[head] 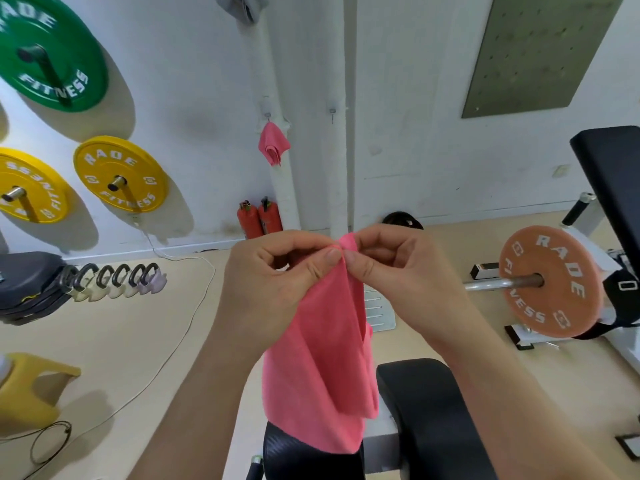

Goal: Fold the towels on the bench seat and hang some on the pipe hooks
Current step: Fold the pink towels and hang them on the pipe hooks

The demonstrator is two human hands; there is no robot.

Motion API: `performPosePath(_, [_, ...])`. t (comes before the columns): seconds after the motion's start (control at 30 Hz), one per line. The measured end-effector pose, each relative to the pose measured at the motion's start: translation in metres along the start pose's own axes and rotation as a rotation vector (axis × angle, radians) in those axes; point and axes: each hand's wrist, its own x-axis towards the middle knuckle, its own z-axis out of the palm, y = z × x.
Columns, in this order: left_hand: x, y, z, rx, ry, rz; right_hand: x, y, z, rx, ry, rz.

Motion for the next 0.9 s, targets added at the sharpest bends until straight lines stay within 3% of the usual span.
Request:
performPosePath(0.23, [0.006, 0.004, -0.004, 0.027, -0.052, -0.011, 0.003, -0.013, -0.005, -0.061, -0.018, 0.003])
performPosePath(0.67, [0.014, 0.008, 0.002, 0.019, 0.035, 0.054, 0.007, -0.022, -0.008, -0.186, -0.062, -0.114])
performPosePath(0.9, [0.014, 0.005, 0.002, 0.002, -0.052, 0.051, 0.004, -0.022, -0.01, -0.131, -0.065, -0.118])
